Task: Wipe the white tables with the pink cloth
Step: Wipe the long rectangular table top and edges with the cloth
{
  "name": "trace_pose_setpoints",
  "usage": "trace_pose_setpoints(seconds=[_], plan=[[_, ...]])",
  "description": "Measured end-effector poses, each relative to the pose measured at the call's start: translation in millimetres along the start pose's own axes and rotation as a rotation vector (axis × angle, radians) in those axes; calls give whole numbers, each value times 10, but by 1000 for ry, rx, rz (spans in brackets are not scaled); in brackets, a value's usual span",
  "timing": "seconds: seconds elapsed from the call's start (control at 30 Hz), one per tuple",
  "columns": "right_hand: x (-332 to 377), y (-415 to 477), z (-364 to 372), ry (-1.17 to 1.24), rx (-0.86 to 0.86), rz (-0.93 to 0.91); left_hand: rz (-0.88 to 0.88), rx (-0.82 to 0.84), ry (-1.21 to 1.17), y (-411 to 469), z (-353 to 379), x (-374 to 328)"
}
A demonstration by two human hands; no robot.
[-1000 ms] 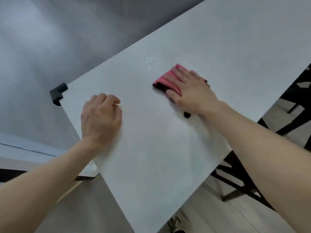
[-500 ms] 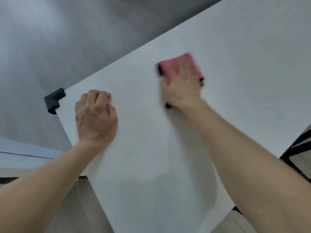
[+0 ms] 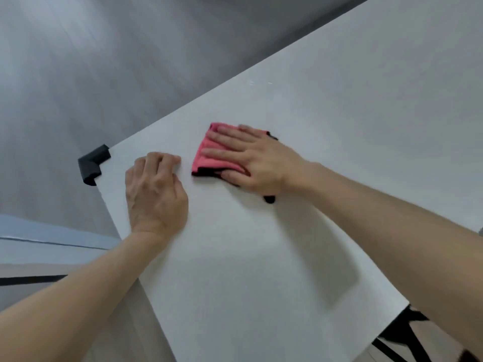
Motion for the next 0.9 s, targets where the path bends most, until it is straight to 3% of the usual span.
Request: trace_pose_setpoints(seconds=[0.07, 0.13, 0.17, 0.2, 0.27, 0.3, 0.33, 0.37, 0.47, 0.5, 0.53, 0.6, 0.63, 0.67, 0.7, 0.8, 0.83, 0.87, 0.9], plan=[[-861, 57, -212, -75, -65, 429, -6, -4, -8, -1, -2, -19], [-1156, 95, -255, -81, -106, 838, -17, -11, -7, 10, -16, -26], [-948, 206, -193, -74, -130, 843, -19, -3, -6, 11, -13, -33], [-598, 338, -154, -49, -130, 684, -19, 15, -4, 11, -11, -50], [67, 422, 34, 30, -33, 190, -16, 55, 13, 8, -21, -52], [86, 415, 48, 22, 3, 51, -10, 73, 15, 15, -22, -53], [-154, 435, -3, 21, 0, 50, -7, 94, 9, 17, -20, -61], [-551, 474, -108, 1, -25, 203, -6, 113, -3, 16, -15, -72], [-1393, 492, -280, -80, -107, 825, 9, 107, 0, 10, -17, -84], [-1226, 566, -219, -74, -112, 840, 11, 99, 3, 13, -18, -71], [-880, 683, -175, -56, -104, 683, 15, 97, 7, 16, -19, -64], [-184, 723, -30, 5, -17, 160, 23, 104, 25, 13, -18, -75], [-130, 710, 38, 7, 6, -8, 23, 106, 33, 12, -17, -84], [-305, 726, 7, -3, -18, -54, 23, 106, 36, 11, -20, -94], [-670, 783, -68, -23, -76, 55, 24, 104, 34, 7, -20, -105], [-1574, 756, -220, -67, -131, 748, 25, 94, 34, 1, -13, -105], [-1422, 784, -167, -58, -127, 817, 26, 91, 37, 9, -10, -100], [-1088, 870, -110, -45, -166, 697, 26, 92, 38, 9, -11, -100], [-665, 911, -65, -27, -169, 450, 24, 94, 38, 12, -15, -100]])
Point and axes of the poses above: each hand's wrist, its own y-axis towards the middle knuckle, its own z-axis out of the palm, x = y × z, the point moved 4 cm from there along y, towards the middle knuckle, and after that the axes turned 6 degrees about -x, right-handed, at the moved point
